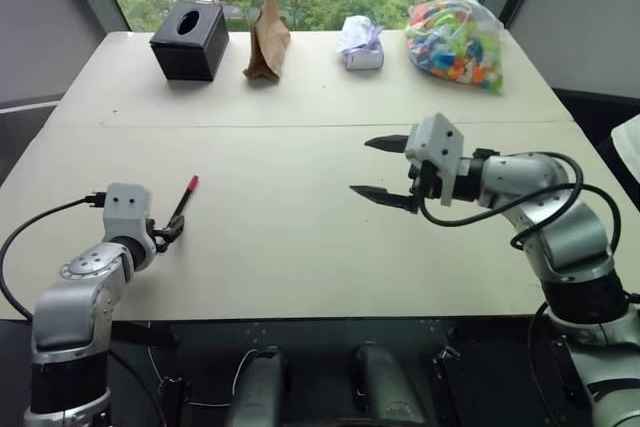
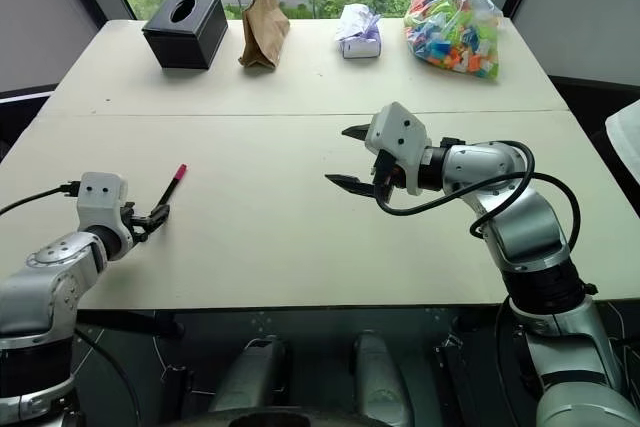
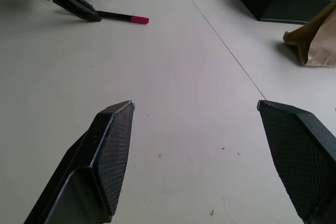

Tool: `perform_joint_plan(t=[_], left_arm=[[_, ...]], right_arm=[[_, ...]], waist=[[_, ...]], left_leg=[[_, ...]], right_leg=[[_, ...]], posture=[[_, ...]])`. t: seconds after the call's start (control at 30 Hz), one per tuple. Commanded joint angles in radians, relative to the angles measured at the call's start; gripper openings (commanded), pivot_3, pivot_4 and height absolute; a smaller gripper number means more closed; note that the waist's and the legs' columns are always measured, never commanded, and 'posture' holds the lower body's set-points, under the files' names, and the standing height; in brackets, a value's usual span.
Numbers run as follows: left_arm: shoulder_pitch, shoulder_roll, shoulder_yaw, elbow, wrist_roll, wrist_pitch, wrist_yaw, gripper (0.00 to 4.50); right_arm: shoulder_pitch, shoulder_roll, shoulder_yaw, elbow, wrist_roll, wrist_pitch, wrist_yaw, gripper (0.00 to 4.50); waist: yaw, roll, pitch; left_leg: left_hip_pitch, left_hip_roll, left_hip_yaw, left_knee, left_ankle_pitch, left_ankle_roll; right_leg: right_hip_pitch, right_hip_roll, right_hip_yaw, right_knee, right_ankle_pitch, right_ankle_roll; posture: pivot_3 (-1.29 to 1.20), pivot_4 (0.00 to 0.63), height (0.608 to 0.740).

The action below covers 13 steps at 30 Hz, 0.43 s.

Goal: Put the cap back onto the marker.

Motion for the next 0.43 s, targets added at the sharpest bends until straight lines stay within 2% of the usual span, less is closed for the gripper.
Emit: perform_joint_plan(t=[0.03,0.3,0.43], left_arm=[[-0.005,0.006,0.061,-0.134,-0.053,0.040,-0.011,4.44],[-0.035,0.021,0.139,-0.400,-0.171,0.157,-0.004,4.44],[-0.039,-0.003,0.158,-0.495,-0.213,0.224,0.022,4.44]], right_arm=[[-0.001,0.010,-0.006,-0.031,0.016,-0.016,0.002,3.86],[-0.017,0.020,-0.003,0.045,0.011,-0.063,0.038,3.86],[-0.025,-0.011,-0.024,0.059,0.054,-0.031,0.100,3.86]], waist=[[-0.001,0.000,0.000],[-0.002,0.000,0.000],[-0.003,0.000,0.000]], left_leg=[[0.000,0.000,0.000,0.000,0.000,0.000],[0.000,0.000,0.000,0.000,0.000,0.000],[0.000,0.000,0.000,0.000,0.000,0.000]], right_leg=[[0.000,0.000,0.000,0.000,0.000,0.000],[0.000,0.000,0.000,0.000,0.000,0.000],[0.000,0.000,0.000,0.000,0.000,0.000]], posture=[[0.00,0.150,0.740],[0.00,0.150,0.740],[0.00,0.150,0.740]])
